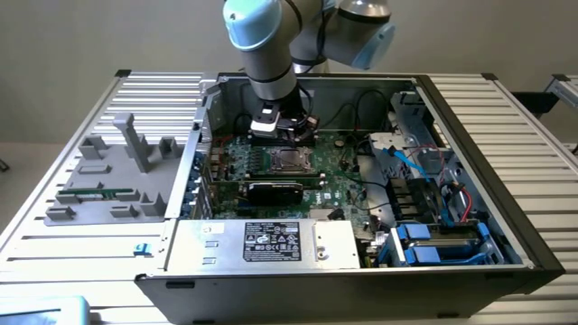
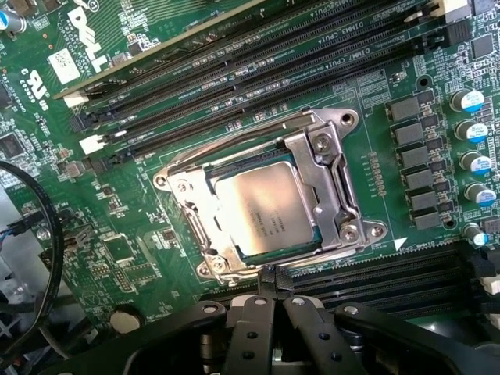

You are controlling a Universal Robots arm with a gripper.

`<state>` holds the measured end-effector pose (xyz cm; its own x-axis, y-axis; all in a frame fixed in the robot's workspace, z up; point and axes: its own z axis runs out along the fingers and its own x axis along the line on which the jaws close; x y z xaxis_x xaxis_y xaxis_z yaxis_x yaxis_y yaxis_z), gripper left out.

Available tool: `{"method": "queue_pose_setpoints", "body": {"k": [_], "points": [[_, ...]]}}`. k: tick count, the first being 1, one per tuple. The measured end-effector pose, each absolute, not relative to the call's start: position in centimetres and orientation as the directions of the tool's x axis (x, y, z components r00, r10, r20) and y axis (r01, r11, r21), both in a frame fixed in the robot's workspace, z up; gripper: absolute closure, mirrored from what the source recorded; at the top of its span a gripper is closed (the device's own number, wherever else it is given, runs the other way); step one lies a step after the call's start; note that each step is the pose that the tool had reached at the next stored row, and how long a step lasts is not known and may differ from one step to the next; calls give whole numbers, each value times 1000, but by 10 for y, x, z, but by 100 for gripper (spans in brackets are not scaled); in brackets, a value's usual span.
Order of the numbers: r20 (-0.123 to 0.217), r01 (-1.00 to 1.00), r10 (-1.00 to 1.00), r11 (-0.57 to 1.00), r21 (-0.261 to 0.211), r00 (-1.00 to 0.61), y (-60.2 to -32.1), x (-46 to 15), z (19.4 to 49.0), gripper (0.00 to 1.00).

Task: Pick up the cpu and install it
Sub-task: 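Install the first cpu locking lever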

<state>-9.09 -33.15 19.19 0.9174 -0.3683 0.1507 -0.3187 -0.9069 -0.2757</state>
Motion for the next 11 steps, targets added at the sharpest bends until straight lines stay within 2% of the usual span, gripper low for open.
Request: {"method": "queue_pose_setpoints", "body": {"k": [11], "points": [[128,-325,-368,-907,-268,921,-332,-86,194,89]]}}
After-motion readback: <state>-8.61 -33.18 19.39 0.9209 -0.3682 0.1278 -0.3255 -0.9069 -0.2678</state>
